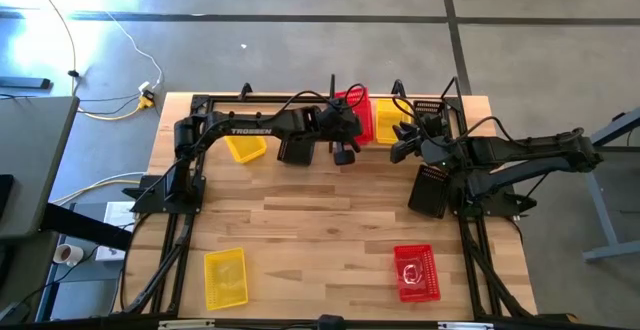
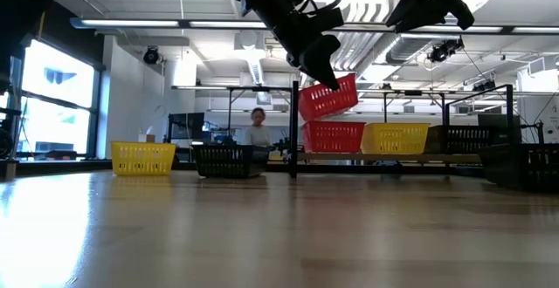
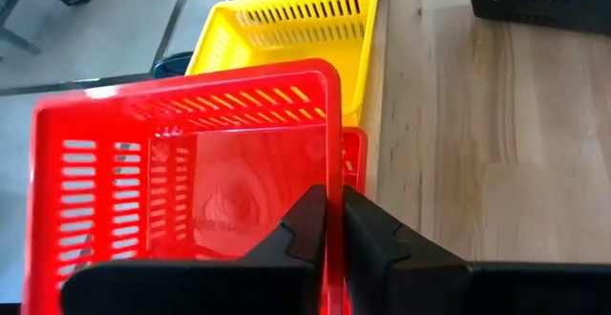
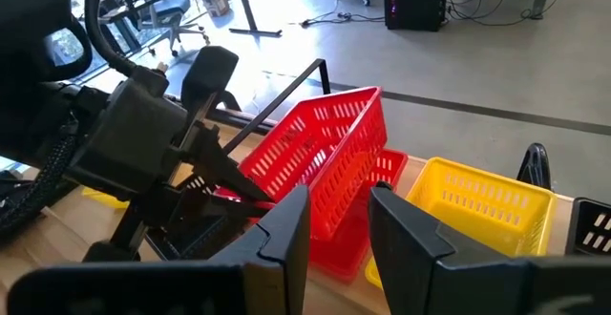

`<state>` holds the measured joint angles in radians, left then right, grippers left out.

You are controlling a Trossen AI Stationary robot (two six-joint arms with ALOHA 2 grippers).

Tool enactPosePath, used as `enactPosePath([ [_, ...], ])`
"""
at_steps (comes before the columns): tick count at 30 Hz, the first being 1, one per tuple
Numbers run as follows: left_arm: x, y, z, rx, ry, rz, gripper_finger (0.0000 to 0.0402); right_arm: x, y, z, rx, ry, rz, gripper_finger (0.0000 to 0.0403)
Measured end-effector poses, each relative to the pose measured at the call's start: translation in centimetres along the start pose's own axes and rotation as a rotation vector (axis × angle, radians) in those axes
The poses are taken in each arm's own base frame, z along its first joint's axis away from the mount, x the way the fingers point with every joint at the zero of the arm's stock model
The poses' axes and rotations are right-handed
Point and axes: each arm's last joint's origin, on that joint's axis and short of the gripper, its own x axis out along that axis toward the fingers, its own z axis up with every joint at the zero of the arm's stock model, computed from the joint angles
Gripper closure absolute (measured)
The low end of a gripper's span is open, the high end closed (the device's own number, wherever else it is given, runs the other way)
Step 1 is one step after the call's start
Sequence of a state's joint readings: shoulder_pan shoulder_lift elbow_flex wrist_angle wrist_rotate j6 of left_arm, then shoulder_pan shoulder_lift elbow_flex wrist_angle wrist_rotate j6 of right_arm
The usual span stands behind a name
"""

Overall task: Stack baskets on shelf by color
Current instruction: Stack the left red bin on top of the red bin on the shelf

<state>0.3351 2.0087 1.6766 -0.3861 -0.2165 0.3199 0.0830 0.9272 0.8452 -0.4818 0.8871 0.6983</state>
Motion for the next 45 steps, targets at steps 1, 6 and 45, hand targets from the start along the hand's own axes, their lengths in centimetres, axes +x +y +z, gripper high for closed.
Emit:
enactPosePath([
  [1, 0.0, 0.0, 0.0, 0.000, -0.001, 0.000, 0.0380, 0.0, 0.0, 0.0, 0.000, 0.000, 0.000, 0.0309],
  [6, 0.0, 0.0, 0.1, -0.004, -0.011, 0.007, 0.0364, 0.0, 0.0, 0.0, 0.000, 0.000, 0.000, 0.0309],
  [45, 2.1, -0.8, -0.7, 0.070, 0.068, 0.154, 0.0298, 0.0, 0.0, -0.2, -0.013, 0.028, 0.017, 0.0309],
])
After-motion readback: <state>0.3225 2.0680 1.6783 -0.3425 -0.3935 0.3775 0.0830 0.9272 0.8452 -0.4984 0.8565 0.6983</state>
